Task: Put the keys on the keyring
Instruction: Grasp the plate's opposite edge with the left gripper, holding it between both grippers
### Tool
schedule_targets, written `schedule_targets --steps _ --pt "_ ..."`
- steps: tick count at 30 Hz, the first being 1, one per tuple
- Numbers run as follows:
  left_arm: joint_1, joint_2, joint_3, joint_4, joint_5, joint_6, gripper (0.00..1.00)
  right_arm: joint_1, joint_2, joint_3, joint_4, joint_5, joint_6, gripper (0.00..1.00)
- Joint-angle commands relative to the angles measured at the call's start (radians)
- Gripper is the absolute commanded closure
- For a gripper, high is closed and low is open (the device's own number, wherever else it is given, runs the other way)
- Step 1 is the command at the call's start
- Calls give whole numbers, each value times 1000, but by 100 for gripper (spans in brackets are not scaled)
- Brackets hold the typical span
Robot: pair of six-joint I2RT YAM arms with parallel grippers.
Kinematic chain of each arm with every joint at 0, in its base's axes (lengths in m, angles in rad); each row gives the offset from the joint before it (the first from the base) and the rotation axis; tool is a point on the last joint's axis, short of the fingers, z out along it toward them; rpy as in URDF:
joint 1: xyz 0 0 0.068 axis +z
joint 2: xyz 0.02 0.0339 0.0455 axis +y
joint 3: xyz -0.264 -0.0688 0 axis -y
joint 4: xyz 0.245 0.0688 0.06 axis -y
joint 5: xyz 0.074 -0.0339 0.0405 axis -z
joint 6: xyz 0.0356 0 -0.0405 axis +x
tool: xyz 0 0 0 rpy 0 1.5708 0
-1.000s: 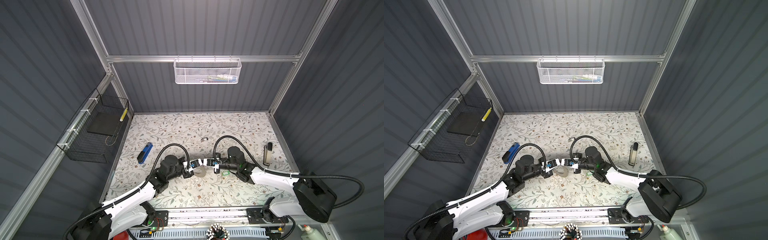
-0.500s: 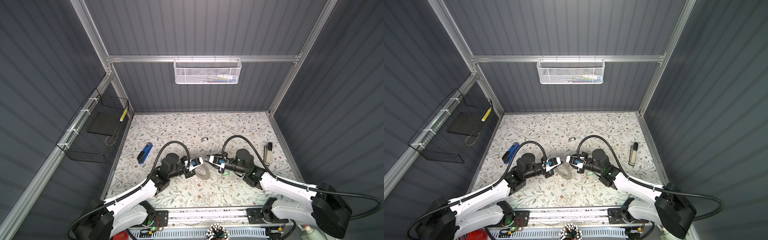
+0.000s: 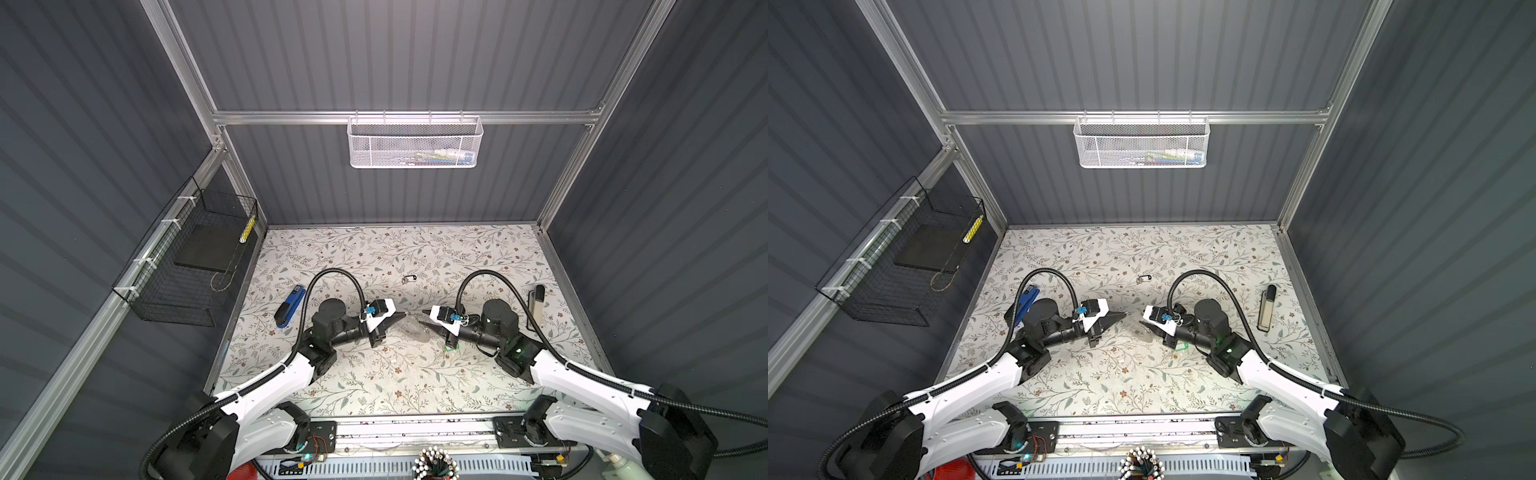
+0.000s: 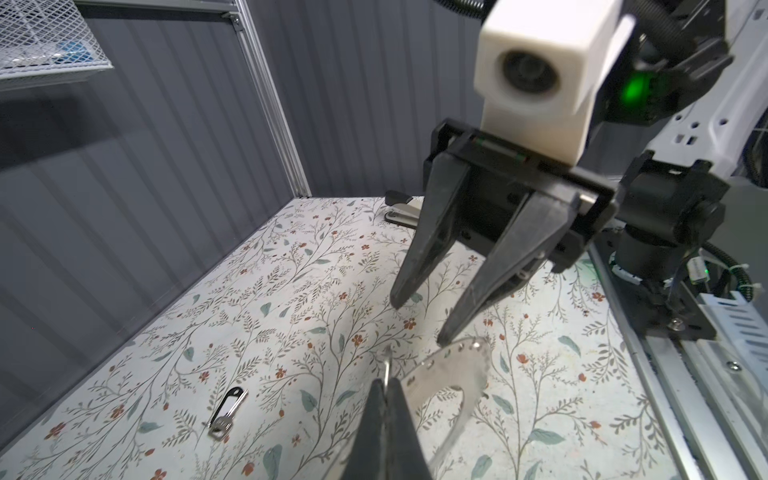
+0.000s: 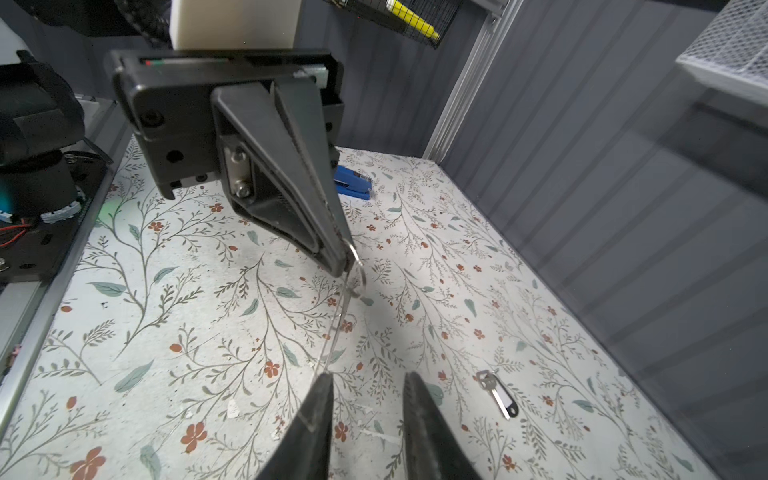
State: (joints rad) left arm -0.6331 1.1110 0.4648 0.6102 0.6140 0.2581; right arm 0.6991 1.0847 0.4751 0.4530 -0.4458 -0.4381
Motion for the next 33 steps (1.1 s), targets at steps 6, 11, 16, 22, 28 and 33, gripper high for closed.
schedule_targets --steps 6,11,16,22,28,33 --pt "6 37 50 106 102 -72 100 -2 66 41 61 -98 67 70" --pt "6 56 53 135 123 -91 100 -2 91 44 124 -135 110 73" --pt "6 60 55 150 133 -104 100 -6 112 37 199 -169 151 75" --pt "6 52 62 125 136 -94 100 -27 129 20 291 -227 221 78" --pt "6 42 63 112 141 -93 100 -36 130 13 328 -263 245 79" --pt "6 38 69 102 146 -91 100 -38 135 23 310 -281 241 82"
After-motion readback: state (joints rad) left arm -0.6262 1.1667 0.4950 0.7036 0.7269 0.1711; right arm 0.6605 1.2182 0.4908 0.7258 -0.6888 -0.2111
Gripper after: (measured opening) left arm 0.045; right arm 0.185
